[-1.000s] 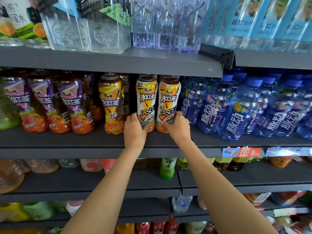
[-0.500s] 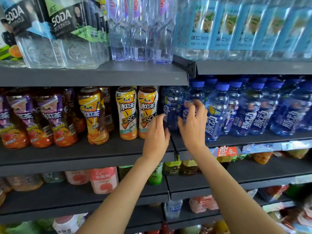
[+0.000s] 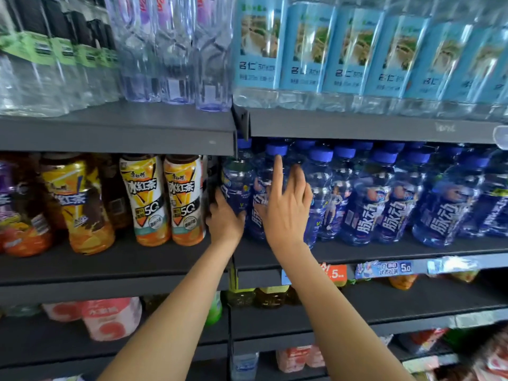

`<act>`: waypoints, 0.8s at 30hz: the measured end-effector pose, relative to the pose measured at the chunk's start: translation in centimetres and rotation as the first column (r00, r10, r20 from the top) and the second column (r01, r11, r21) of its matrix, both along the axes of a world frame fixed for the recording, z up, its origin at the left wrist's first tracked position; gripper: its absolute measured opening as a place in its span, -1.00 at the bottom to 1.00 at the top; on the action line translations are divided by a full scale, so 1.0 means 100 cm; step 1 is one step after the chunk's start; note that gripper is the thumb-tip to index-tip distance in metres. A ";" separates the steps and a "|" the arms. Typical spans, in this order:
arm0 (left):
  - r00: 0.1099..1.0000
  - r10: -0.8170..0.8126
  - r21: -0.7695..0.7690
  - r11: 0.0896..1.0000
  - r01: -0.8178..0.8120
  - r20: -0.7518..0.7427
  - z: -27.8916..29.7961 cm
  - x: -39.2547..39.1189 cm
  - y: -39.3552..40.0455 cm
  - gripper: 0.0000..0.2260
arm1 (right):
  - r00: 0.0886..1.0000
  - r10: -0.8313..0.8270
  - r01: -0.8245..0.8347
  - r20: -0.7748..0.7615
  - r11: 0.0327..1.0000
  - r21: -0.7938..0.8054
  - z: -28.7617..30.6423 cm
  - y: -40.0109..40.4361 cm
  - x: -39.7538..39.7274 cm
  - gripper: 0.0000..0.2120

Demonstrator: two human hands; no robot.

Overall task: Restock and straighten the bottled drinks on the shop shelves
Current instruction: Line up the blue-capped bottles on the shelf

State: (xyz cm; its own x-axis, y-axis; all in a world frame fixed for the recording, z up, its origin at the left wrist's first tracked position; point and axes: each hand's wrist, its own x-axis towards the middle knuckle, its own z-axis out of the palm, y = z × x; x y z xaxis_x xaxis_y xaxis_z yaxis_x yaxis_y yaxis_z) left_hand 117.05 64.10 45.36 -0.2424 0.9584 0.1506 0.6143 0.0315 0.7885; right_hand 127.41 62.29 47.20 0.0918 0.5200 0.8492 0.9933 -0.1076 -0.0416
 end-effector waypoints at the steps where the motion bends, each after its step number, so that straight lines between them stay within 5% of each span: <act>1: 1.000 0.019 -0.013 1.000 -0.019 -0.004 0.001 0.001 0.002 -0.31 | 1.000 0.020 -0.020 -0.002 1.000 0.014 0.000 0.001 0.002 0.07; 12: 0.974 0.220 0.107 0.971 -0.214 -0.045 0.002 0.019 -0.018 -0.47 | 0.997 0.073 -0.072 0.010 0.996 -0.054 0.006 -0.001 0.024 0.03; 18: 0.986 0.075 0.203 0.974 -0.105 0.150 -0.003 0.008 -0.026 -0.57 | 0.994 0.097 -0.094 0.056 0.994 -0.061 0.007 -0.005 0.033 0.00; 24: 0.989 0.120 0.214 0.967 -0.137 0.089 -0.001 0.004 -0.025 -0.50 | 0.997 -0.037 0.048 0.065 0.983 -0.175 0.024 -0.002 0.010 -0.23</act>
State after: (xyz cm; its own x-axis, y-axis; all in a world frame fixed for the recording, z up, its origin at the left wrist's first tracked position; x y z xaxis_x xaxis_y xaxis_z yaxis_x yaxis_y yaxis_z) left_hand 117.45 61.63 45.25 -0.3799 0.8642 0.3298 0.5557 -0.0719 0.8283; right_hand 128.43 62.04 49.55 0.0681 0.6586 0.7494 0.9877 -0.1503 0.0424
